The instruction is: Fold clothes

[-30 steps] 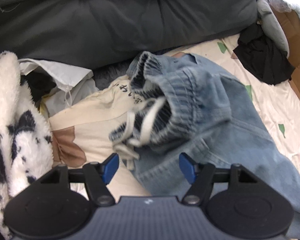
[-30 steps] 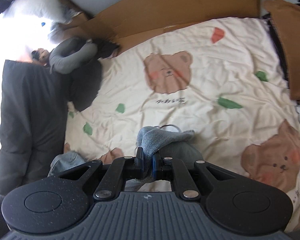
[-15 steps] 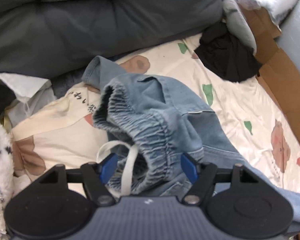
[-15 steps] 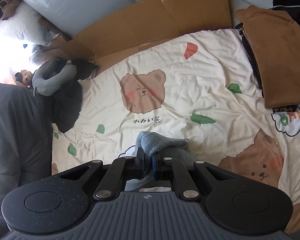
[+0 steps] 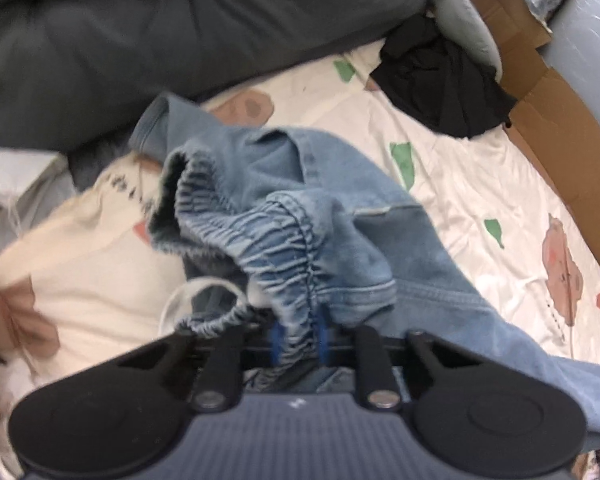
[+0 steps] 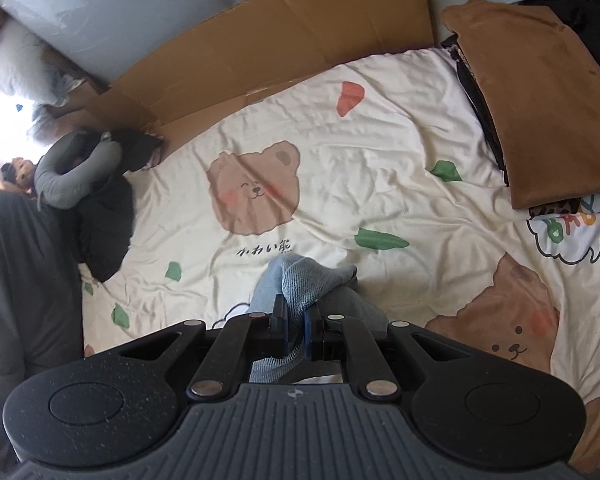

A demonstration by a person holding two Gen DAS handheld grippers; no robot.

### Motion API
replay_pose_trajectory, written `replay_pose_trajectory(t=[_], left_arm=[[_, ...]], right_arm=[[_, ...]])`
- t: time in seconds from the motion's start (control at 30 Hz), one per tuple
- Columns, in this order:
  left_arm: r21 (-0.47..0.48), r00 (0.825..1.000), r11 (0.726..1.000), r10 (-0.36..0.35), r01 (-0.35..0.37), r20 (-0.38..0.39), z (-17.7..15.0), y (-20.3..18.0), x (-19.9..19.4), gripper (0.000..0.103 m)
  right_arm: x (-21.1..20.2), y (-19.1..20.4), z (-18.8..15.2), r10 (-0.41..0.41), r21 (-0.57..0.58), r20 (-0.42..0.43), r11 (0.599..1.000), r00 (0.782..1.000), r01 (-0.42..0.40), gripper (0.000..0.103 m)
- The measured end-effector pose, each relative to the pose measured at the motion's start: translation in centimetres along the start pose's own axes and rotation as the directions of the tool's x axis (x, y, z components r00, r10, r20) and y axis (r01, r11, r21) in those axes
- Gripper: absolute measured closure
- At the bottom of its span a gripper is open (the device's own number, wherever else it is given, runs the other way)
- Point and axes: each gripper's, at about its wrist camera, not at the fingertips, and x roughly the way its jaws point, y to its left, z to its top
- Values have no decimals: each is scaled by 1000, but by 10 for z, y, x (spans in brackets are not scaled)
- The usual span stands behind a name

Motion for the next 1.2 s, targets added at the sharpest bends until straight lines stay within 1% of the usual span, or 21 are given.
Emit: replay_pose_trajectory(t=[0.2,0.27,0.37,0.43,0.5,0.53,0.57,0.6,0.7,0.8,0.87,0.93,1.03,1.1,1.13,1.2], left_arm=[[4,1000,1000,12,-13,24,29,-3,12,94],[6,999,1000,22,-22,34,39,-6,17,94],[7,998,999,39,-40,50,54,-9,25,94],[0,996,999,53,-53,66,64,-9,28,94],[-16,995,998,61,-60,74,72,-8,31,94],[-20,995,998,66,-65,77,76,-7,32,94],[-20,994,997,71,-70,82,78,-7,32,94],[-20,993,997,75,-74,89,81,-7,31,94],[-43,991,996,77,-72,109,88,-2,28,94],[-60,989,995,86,-79,118,97,2,27,94],[-48,990,995,94,-89,107,101,1,28,94],[-13,992,995,97,-96,85,100,-3,27,92],[49,994,993,102,-104,49,97,-9,24,83],[83,993,990,111,-115,46,92,-9,18,57],[94,993,989,113,-117,45,88,-7,14,53],[106,993,987,115,-118,38,80,-1,9,52]], right_arm=[[34,3,16,-39,8,0,999,999,39,97],[47,2,21,-32,26,-3,999,999,32,96],[63,6,27,5,24,4,1000,1000,-5,94],[70,12,31,26,12,10,1000,1000,-26,87],[74,19,33,44,-6,16,999,999,-44,71],[74,23,34,62,-18,19,998,998,-62,66],[74,26,34,77,-30,22,997,997,-77,57],[73,29,33,88,-44,25,995,996,-86,55],[69,33,30,88,-70,31,994,996,-86,54],[71,27,24,69,-58,13,996,998,-68,54],[75,22,20,54,-48,1,997,999,-54,54],[80,17,15,40,-41,-12,998,999,-41,54],[88,14,8,31,-43,-34,999,999,-32,54],[92,13,4,28,-45,-46,999,999,-30,54],[93,14,2,29,-47,-50,998,998,-31,54],[96,15,-1,30,-52,-58,998,998,-33,54]])
